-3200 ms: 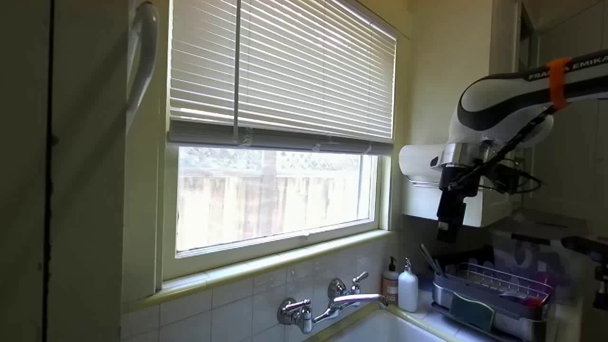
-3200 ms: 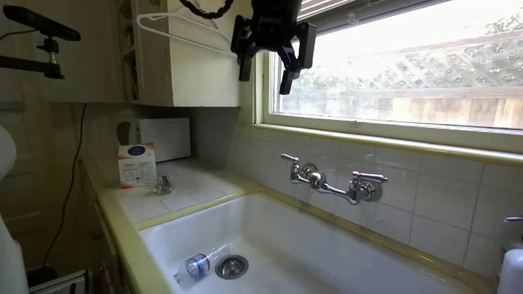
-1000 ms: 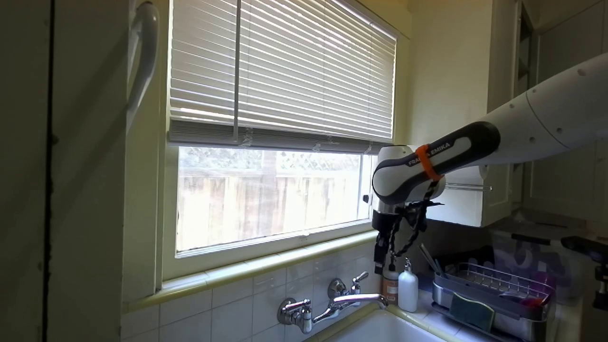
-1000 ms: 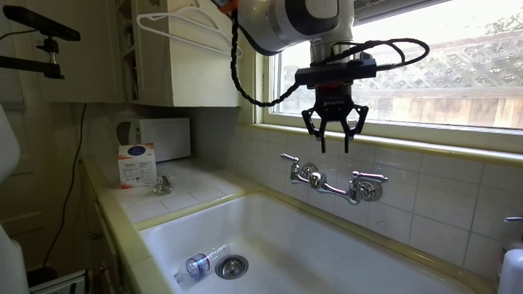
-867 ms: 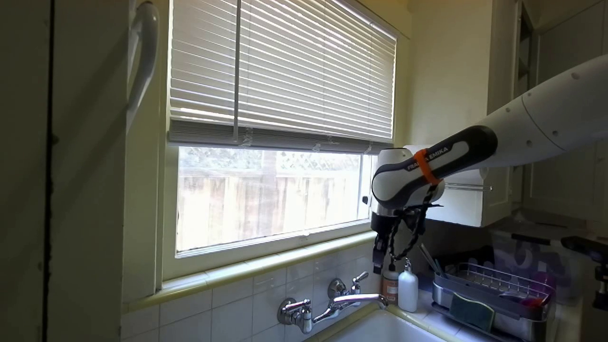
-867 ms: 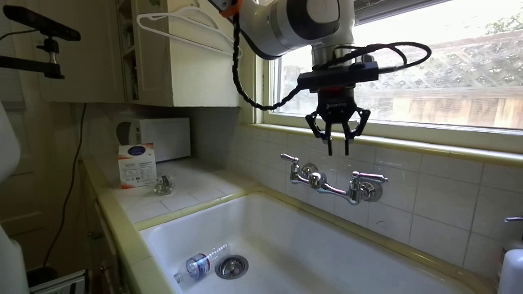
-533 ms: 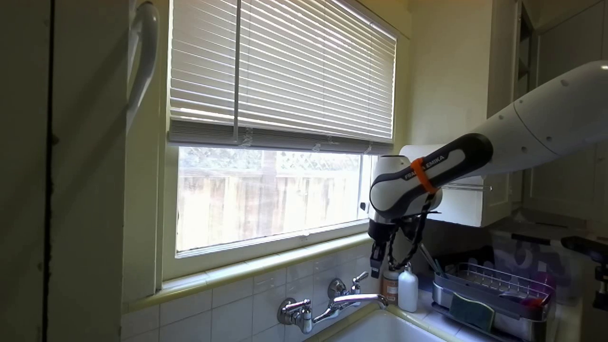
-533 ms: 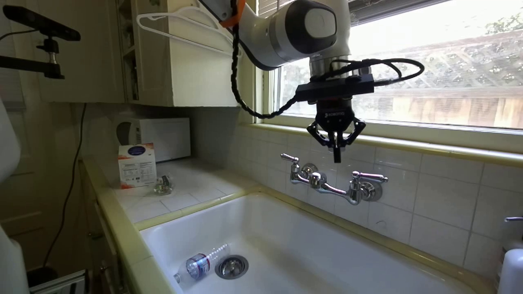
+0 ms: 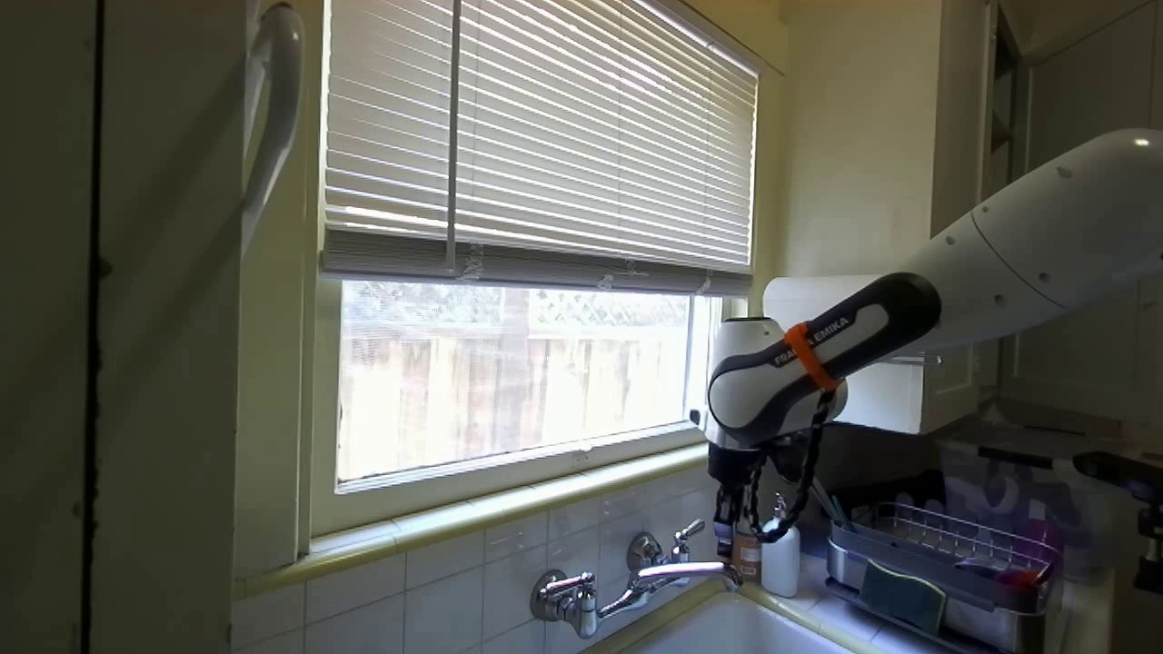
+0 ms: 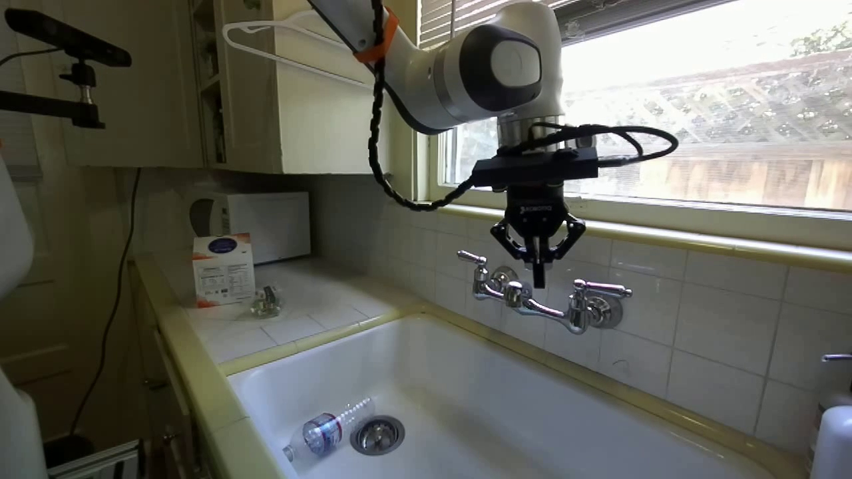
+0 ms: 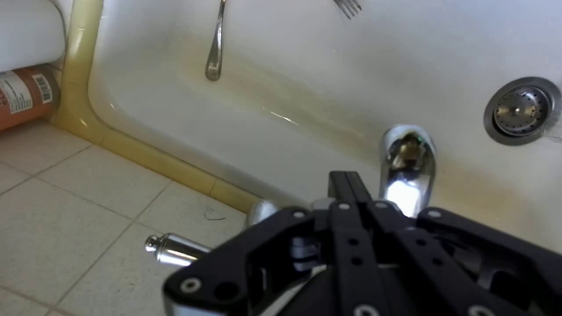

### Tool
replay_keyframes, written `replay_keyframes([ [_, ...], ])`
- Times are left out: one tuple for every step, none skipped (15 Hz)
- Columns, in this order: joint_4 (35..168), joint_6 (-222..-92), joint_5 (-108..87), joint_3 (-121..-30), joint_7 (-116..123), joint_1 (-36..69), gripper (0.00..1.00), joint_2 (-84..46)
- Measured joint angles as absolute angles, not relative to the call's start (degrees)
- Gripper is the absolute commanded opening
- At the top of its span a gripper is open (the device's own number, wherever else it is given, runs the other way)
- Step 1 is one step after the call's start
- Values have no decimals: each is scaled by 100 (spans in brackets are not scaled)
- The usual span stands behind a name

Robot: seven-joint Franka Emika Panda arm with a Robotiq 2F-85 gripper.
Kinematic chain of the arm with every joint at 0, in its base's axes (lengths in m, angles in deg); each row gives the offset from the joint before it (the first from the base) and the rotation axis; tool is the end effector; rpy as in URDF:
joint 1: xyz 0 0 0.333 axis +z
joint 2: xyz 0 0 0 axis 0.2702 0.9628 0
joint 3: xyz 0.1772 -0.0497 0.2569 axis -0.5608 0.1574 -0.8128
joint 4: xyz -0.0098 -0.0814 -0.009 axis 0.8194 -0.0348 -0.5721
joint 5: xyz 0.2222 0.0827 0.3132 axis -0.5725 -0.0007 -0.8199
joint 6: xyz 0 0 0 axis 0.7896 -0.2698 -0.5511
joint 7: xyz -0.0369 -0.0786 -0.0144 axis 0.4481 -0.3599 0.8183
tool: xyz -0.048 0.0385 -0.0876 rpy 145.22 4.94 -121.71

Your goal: Move the tap nozzle to the left

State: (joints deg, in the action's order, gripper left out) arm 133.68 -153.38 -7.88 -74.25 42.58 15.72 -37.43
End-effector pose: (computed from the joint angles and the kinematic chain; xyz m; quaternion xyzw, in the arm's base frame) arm 0.5410 -0.0486 0.4202 0.9547 0.2855 0.0574 0.0620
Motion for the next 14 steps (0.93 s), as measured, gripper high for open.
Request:
replay_keyframes([
  [13398,-15327,-797,-7430,4258,1571,0,-3742],
  [13418,-15322,-804,-7436,4258,1571,0,-3739],
  [13431,-15318,-807,-7441,4258,1571,0,-3736],
  [13441,-15313,-812,-7446,4258,1571,0,-3735],
  [13453,-15309,-824,-7449,4258,1571,0,-3735],
  [13465,-15308,-845,-7454,4255,1571,0,-3735],
  [13479,-15304,-883,-7458,4253,1571,0,-3735],
  [13493,-15301,-936,-7462,4253,1571,0,-3735],
  [13495,-15298,-978,-7462,4253,1565,0,-3736],
  [13495,-15295,-1029,-7462,4253,1554,0,-3736],
  [13495,-15289,-1086,-7461,4253,1542,0,-3737],
  [13494,-15274,-1149,-7461,4253,1531,0,-3739],
  [13494,-15253,-1224,-7461,4254,1521,0,-3742],
  [13494,-15223,-1301,-7461,4255,1516,0,-3746],
])
